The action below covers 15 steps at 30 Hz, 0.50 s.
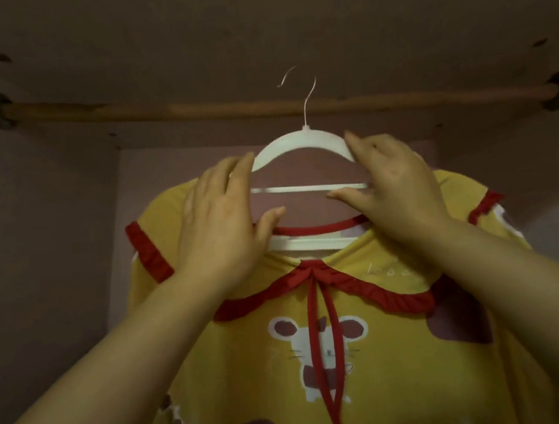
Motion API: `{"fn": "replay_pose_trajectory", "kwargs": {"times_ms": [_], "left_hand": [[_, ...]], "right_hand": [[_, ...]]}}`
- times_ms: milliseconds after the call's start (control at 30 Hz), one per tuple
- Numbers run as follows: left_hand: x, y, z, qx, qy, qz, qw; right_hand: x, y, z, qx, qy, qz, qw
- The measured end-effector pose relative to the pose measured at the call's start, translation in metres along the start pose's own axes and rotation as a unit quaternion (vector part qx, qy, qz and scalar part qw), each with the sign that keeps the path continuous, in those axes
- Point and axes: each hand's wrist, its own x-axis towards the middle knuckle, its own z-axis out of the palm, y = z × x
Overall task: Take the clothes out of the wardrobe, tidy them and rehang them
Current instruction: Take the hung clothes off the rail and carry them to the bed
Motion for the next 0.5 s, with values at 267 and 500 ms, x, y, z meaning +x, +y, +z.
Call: {"fn": "replay_pose_trajectory", "kwargs": {"times_ms": [267, 500], "left_hand": [[-0.057, -0.023, -0.063, 0.140, -0.066, -0.033, 0.987], [-0.137, -0.028, -0.153, 0.284, -0.075, -0.074, 0.953]], "right_hand": [[-0.053, -0.057, 0.018, 0.168, 0.007, -0.036, 0.985], [-0.091, -0.142, 0.026, 0.302, 0.014, -0.080, 0.950]]}}
